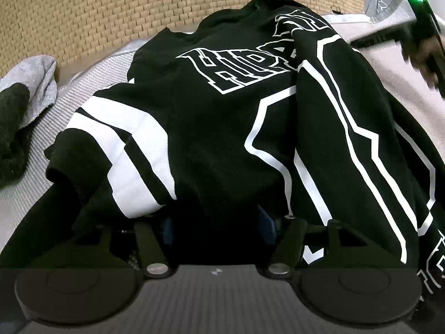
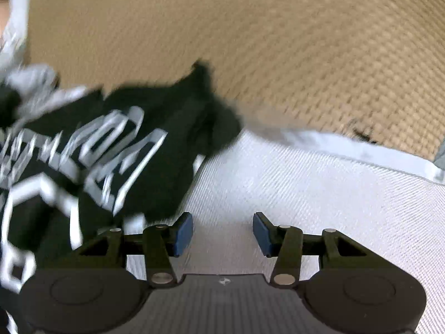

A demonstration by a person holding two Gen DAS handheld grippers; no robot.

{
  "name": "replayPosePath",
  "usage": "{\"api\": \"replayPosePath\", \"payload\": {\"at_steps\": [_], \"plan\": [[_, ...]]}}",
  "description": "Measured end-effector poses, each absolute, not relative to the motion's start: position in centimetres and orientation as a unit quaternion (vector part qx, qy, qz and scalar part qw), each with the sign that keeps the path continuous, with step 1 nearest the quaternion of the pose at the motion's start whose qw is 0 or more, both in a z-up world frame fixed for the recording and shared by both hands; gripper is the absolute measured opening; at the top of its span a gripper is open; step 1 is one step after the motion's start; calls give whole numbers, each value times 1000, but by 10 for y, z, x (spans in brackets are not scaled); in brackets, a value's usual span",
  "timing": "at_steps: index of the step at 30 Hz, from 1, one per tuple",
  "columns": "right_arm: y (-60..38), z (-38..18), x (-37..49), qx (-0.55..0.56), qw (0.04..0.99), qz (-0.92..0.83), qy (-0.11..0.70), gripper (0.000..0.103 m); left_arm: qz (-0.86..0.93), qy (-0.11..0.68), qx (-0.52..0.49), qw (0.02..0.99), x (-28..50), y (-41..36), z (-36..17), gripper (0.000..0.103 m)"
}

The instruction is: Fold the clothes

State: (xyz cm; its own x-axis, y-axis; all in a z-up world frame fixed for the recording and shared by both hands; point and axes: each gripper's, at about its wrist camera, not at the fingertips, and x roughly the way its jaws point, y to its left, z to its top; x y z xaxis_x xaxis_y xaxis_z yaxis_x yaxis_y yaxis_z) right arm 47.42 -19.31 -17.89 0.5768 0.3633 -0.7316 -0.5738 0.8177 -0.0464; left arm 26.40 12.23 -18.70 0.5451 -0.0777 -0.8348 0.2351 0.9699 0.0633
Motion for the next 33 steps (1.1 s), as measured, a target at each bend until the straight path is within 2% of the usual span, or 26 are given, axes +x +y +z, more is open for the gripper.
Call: {"api": "replayPosePath", "payload": {"at_steps": [10,16,24,29,30,33], "plan": [[-163,-188,456,-146,877,312,336,53,-84,469,83,875,263,118,-188,65],[-185,-181,453,-85,864,362,338,52,-86,469,83,875,264,119,-187,66],[-160,-192,444,-141,871,356,306,55,-83,469,82,875,265,118,-188,68],[-152,-193,452,-97,879,351,309,55,-83,470,81,875,265,117,-187,70],[-152,-193,452,-86,881,352,306,51,-83,469,81,875,265,116,-187,71],[-157,-197,455,-43,882,355,308,31,-83,469,81,876,264,116,-187,72]]}}
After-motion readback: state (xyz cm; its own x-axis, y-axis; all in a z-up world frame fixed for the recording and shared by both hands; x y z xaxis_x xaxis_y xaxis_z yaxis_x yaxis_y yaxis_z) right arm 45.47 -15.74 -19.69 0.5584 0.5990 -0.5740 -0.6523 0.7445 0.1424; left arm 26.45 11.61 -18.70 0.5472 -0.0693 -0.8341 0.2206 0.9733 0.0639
